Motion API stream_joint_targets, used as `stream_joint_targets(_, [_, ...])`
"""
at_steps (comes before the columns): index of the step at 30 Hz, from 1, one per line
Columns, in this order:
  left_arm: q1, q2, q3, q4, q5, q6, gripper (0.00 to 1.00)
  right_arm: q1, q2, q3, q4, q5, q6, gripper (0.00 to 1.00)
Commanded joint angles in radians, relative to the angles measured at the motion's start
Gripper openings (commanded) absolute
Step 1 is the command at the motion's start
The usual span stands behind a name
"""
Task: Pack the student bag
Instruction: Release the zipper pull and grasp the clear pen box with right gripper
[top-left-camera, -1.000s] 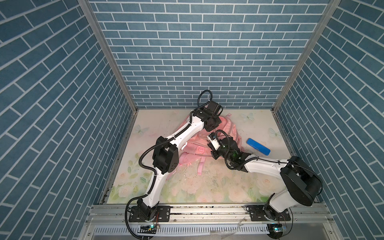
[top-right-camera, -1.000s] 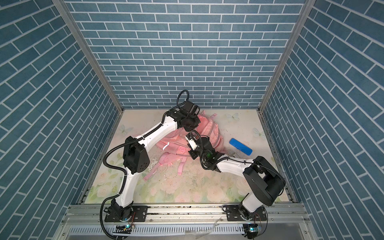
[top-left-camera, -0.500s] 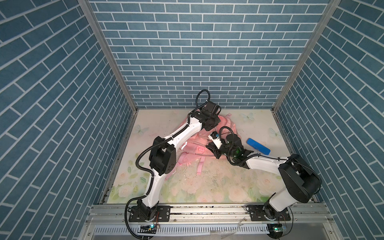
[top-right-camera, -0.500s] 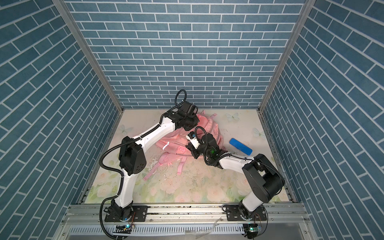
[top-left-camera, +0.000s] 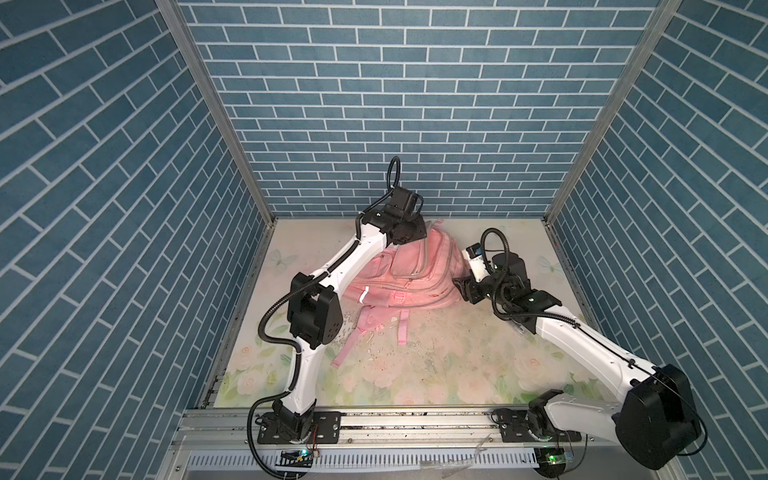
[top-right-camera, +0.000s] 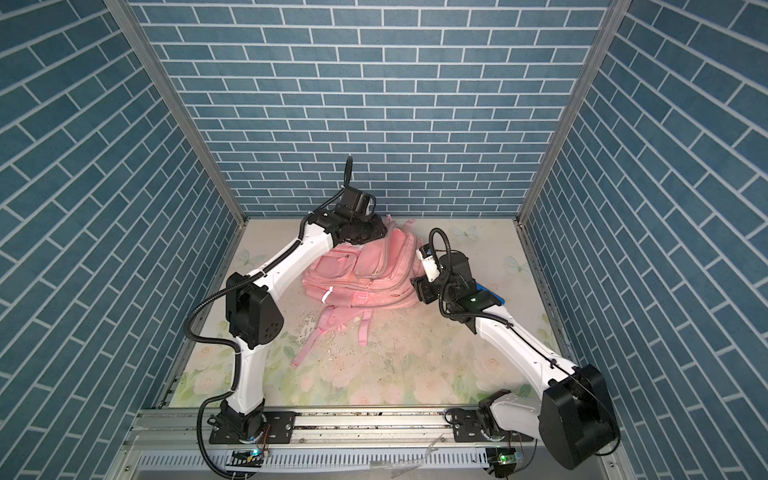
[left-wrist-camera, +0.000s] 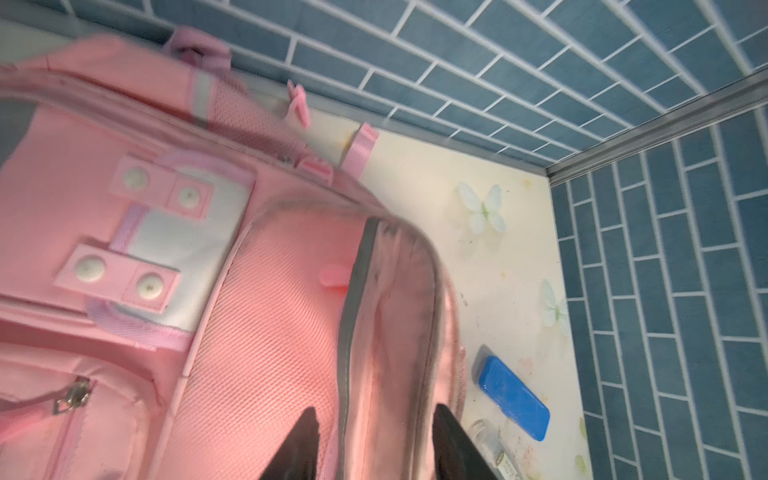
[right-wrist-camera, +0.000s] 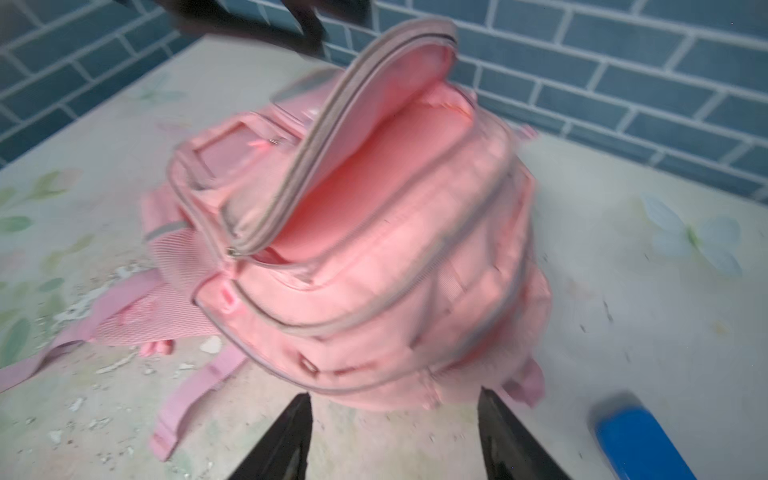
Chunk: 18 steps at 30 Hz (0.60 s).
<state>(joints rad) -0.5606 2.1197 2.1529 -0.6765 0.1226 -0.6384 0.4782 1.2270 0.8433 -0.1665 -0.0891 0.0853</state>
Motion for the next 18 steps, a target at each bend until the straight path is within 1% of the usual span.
stream_joint_targets(1, [-0.001, 0.004, 0.088, -0.090, -0.044, 0.155, 0.54, -0.055, 0.041, -0.008, -0.192, 0.091, 0.217, 0.69])
stream_joint_targets(4, [-0.013, -0.026, 0.096, -0.115, -0.079, 0.215, 0.58, -0.111, 0.086, -0.027, -0.214, 0.110, 0.275, 0.73])
stream_joint_targets(7, [-0.032, -0.085, 0.034, -0.103, -0.098, 0.269, 0.59, -0.151, 0.141, -0.041, -0.241, 0.132, 0.298, 0.77])
stream_joint_targets(10, [-0.055, -0.171, -0.107, -0.048, -0.103, 0.314, 0.59, -0.198, 0.181, -0.064, -0.230, 0.126, 0.296, 0.79])
stream_joint_targets(11, [-0.063, -0.200, -0.153, -0.020, -0.097, 0.326, 0.60, -0.210, 0.190, -0.073, -0.225, 0.130, 0.295, 0.81])
stream_joint_targets(12, [-0.068, -0.235, -0.219, 0.012, -0.095, 0.330, 0.61, -0.225, 0.203, -0.077, -0.223, 0.134, 0.292, 0.82])
stream_joint_targets(13, [-0.071, -0.267, -0.281, 0.046, -0.092, 0.334, 0.69, -0.237, 0.214, -0.078, -0.222, 0.134, 0.287, 0.84])
stream_joint_targets(15, [-0.074, -0.327, -0.380, 0.100, -0.077, 0.333, 0.70, -0.256, 0.228, -0.078, -0.224, 0.150, 0.275, 0.85])
stream_joint_targets(17, [-0.074, -0.375, -0.468, 0.144, -0.070, 0.331, 0.74, -0.268, 0.232, -0.080, -0.211, 0.160, 0.261, 0.85])
stream_joint_targets(18, [-0.075, -0.394, -0.503, 0.160, -0.070, 0.328, 0.78, -0.274, 0.232, -0.081, -0.204, 0.168, 0.257, 0.86])
